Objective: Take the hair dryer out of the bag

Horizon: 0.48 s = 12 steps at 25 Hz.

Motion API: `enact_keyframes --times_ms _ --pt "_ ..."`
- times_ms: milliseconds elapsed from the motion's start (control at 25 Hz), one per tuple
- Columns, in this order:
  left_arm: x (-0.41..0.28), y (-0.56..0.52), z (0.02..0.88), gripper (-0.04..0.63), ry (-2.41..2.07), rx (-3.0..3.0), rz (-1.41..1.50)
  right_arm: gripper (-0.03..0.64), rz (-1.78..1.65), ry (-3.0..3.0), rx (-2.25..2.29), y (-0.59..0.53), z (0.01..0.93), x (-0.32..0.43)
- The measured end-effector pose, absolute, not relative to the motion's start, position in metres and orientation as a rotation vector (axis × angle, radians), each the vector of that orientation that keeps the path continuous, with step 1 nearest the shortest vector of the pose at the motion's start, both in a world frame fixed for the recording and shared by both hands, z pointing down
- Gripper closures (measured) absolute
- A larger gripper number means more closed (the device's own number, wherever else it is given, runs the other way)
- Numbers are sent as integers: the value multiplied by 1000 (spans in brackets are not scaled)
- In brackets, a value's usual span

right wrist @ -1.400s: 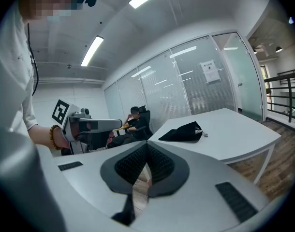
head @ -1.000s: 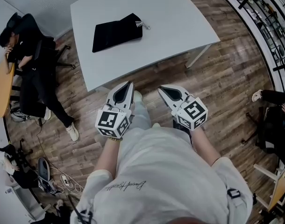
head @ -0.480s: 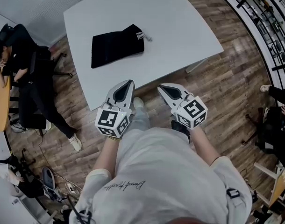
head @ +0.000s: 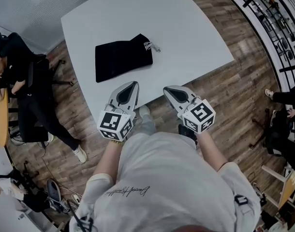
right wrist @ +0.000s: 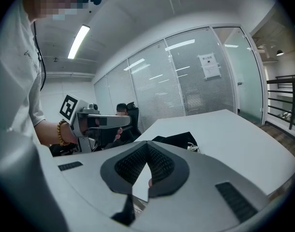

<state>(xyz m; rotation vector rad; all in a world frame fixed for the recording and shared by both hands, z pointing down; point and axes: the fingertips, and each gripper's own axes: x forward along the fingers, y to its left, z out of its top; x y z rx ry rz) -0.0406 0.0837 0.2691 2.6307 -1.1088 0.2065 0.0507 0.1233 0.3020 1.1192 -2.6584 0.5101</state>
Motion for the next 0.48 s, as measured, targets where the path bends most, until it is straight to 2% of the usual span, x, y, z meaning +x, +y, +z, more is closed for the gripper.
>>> enact_keyframes --times_ms 480 --pt "-59 17 266 583 -1030 2676 197 594 502 -2651 1158 49 303 29"
